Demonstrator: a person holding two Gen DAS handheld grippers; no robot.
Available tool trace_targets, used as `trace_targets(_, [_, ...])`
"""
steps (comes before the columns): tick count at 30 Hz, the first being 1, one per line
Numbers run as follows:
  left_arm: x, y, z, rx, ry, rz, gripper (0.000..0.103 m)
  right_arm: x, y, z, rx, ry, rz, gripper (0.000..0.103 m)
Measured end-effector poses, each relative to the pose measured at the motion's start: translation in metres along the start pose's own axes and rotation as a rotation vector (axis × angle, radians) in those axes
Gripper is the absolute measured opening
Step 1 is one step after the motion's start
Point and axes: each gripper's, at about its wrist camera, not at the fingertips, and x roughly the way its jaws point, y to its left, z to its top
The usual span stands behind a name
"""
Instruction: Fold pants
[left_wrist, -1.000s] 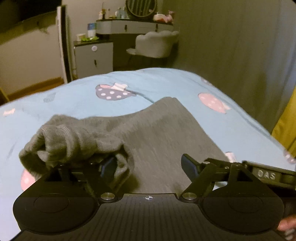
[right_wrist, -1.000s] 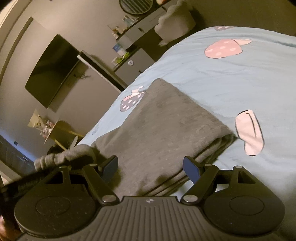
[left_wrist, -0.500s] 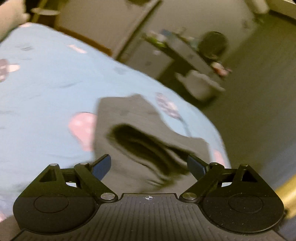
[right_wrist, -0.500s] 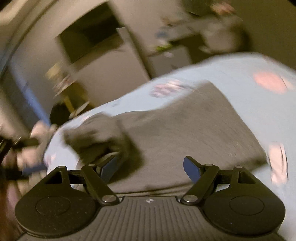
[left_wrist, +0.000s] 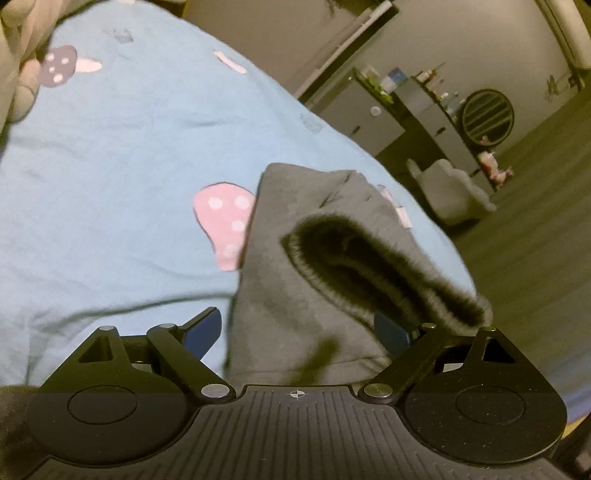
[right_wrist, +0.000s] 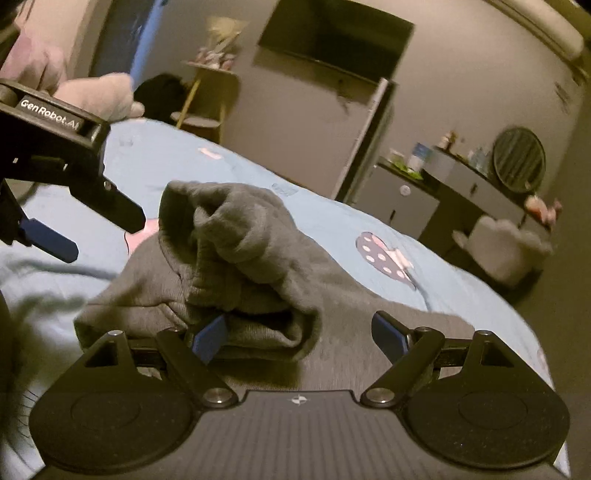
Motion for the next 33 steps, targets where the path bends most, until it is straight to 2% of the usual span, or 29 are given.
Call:
trace_targets(2, [0.0,0.002,-0.003,0.024,-0.03,0.031,0.094,0.004,-0.003,0.004,0.027,-0.01,0.03,0.079])
trace_targets(4, [0.0,0.009,-0.005,-0.011,-0.032,0.034,0.094,0.01,-0.006,0.009,0.077,0.002,0.08,0.055])
trace_targets(7, [0.0,0.02,-0.002,-0.083,-0.038,0.024,0.094,0.014,-0.007,0.009,0.113,0.011,0.081,0.054])
trace_targets(13, [-0.002,0.019,-0.005,-0.068,-0.072,0.011,0.094,0.023,0.03,0.013,-0.157,-0.059,-0.081,0.069])
trace_targets(16, [-0.007,0.017,-0.008,-0.059,-0.092,0.015,0.094,0.03,0.03,0.021,-0.146,-0.094,-0.091,0.068])
trace_targets(17, [-0.01,0.017,-0.009,-0.061,-0.112,0.018,0.094,0.032,0.031,0.022,-0.143,-0.102,-0.091,0.067])
trace_targets(18, [-0.012,0.016,-0.01,-0.06,-0.13,0.021,0.094,0.034,0.031,0.023,-0.14,-0.107,-0.08,0.054])
trace_targets(20, [-0.014,0.017,-0.012,-0.067,-0.146,0.025,0.094,0.035,0.027,0.025,-0.096,-0.097,-0.07,0.043])
trace_targets(22, [-0.014,0.018,-0.013,-0.083,-0.149,0.041,0.094,0.034,0.008,0.028,0.057,-0.056,-0.033,0.027])
trace_targets(23, [-0.013,0.02,-0.013,-0.095,-0.146,0.051,0.094,0.033,-0.008,0.03,0.178,-0.037,-0.019,0.024])
trace_targets(26, [-0.011,0.026,-0.014,-0.134,-0.133,0.055,0.094,0.022,-0.064,0.02,0.611,-0.014,0.069,0.021])
trace_targets(30, [-0.012,0.026,-0.015,-0.132,-0.133,0.05,0.094,0.007,-0.126,-0.038,1.246,-0.015,0.144,0.021])
trace_targets(31, [-0.012,0.024,-0.014,-0.123,-0.13,0.051,0.094,0.004,-0.134,-0.055,1.349,-0.003,0.119,0.021])
trace_targets(32, [-0.011,0.023,-0.014,-0.115,-0.125,0.05,0.094,0.003,-0.139,-0.07,1.392,0.028,0.076,0.021])
trace_targets(33, [-0.01,0.022,-0.014,-0.106,-0.12,0.049,0.094,0.005,-0.143,-0.081,1.37,0.073,0.035,0.021])
